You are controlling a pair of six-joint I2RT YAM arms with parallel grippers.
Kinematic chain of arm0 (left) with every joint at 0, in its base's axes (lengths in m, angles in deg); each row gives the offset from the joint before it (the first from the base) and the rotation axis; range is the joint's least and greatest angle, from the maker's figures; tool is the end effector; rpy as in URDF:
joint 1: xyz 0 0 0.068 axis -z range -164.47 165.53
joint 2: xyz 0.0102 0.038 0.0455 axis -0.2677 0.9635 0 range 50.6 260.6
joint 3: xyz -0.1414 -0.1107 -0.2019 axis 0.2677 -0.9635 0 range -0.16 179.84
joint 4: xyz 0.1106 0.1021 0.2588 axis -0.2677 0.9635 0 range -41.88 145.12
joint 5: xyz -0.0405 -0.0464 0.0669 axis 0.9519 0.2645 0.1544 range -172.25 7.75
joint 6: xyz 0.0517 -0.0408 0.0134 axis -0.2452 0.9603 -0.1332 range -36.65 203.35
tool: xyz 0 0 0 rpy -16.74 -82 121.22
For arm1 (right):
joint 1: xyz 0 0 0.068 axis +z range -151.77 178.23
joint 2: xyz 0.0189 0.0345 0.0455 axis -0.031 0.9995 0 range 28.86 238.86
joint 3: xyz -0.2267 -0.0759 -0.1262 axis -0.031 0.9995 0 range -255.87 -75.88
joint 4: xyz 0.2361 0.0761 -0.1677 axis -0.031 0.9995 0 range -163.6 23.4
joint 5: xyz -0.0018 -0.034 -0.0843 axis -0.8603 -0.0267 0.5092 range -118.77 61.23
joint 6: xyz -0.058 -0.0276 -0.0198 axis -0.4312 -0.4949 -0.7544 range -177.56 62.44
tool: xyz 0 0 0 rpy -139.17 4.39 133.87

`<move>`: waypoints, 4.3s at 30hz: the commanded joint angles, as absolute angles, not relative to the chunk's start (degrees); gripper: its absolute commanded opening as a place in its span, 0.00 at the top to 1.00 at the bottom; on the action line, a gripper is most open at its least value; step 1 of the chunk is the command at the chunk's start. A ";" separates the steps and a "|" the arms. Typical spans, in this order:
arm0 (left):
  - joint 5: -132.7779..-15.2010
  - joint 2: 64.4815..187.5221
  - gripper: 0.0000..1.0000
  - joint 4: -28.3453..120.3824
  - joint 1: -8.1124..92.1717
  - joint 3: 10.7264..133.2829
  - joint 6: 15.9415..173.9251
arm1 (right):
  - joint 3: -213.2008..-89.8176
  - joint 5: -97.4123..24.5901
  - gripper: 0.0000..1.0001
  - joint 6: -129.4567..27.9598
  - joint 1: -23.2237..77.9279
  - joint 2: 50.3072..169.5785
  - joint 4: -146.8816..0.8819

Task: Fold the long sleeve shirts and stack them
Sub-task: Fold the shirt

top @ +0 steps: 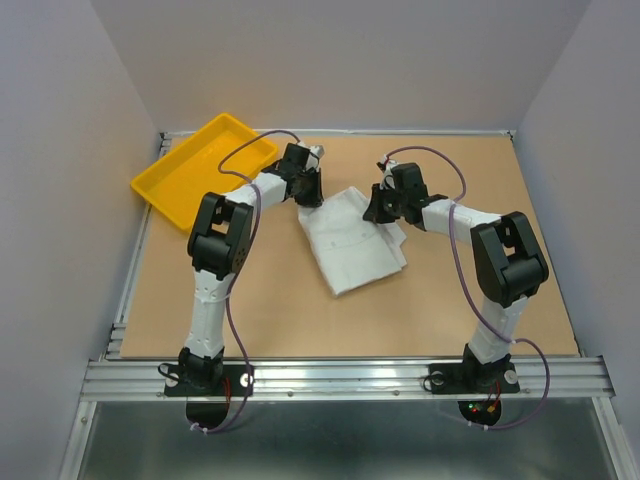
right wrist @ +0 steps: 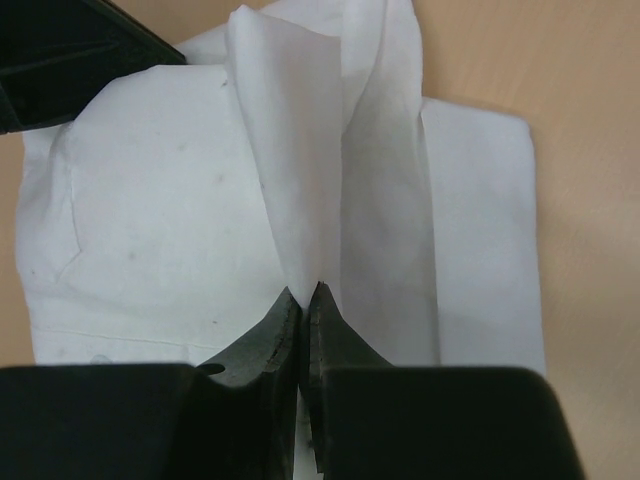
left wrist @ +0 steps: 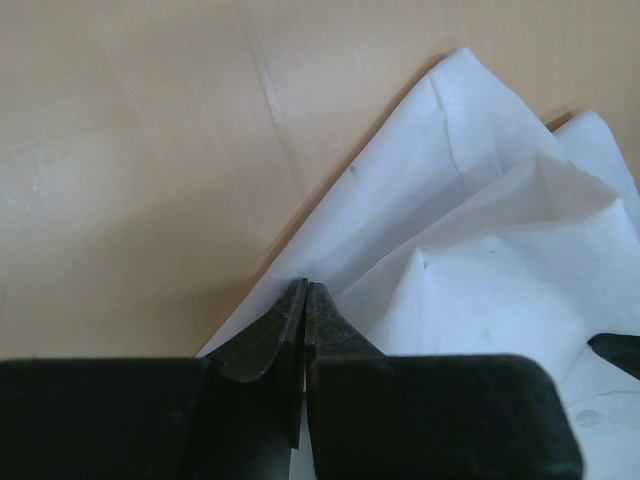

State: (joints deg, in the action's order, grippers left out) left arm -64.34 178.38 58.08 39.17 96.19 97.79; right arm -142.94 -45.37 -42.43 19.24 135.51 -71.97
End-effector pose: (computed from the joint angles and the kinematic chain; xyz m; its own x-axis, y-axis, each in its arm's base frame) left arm 0.4959 -0.2351 0.1398 -0.7344 0.0626 -0.6759 0.4233 0.8206 -0.3839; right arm 0.4119 0.1746 0.1458 -0.7358 -0.0146 -0.6770 -0.3648 0.8508 0.3782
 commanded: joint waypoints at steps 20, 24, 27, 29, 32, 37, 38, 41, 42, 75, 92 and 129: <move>-69.86 161.71 0.72 57.97 34.34 90.02 103.04 | -153.22 -45.99 0.93 -55.44 18.53 136.44 -66.92; -67.84 158.44 0.68 57.27 34.34 85.63 103.39 | -154.71 -45.39 0.92 -59.32 18.88 136.18 -66.04; -67.75 156.86 0.67 56.56 34.34 81.23 103.66 | -156.03 -43.98 0.92 -60.90 18.97 136.35 -65.60; -67.66 156.42 0.67 56.30 34.34 78.60 103.66 | -157.08 -43.63 0.92 -61.34 19.14 136.44 -65.42; -67.66 155.54 0.67 55.51 34.43 75.61 103.48 | -158.57 -43.89 0.92 -62.04 19.32 136.88 -65.25; -67.84 155.36 0.67 55.07 34.43 73.23 103.66 | -160.69 -43.54 0.86 -63.80 19.67 138.72 -65.16; -67.75 155.36 0.67 54.89 34.43 73.22 103.66 | -161.04 -42.93 0.83 -63.80 19.67 139.33 -65.16; -67.57 154.40 0.67 54.71 34.43 72.79 103.92 | -162.44 -38.72 0.65 -63.72 19.67 141.62 -65.25; -67.57 154.13 0.67 54.71 34.43 72.78 104.09 | -162.97 -35.83 0.62 -63.37 19.67 142.06 -65.16; -56.41 168.73 0.21 50.68 34.43 85.03 107.43 | -120.87 -38.96 0.28 -5.19 9.56 116.74 -72.27; -50.17 144.56 0.17 41.18 39.43 47.49 112.27 | -139.59 -48.01 0.26 -24.33 9.48 135.03 -75.18; -54.48 164.41 0.59 45.05 28.89 65.93 113.76 | -139.24 -25.52 0.24 -34.45 32.85 116.66 -56.46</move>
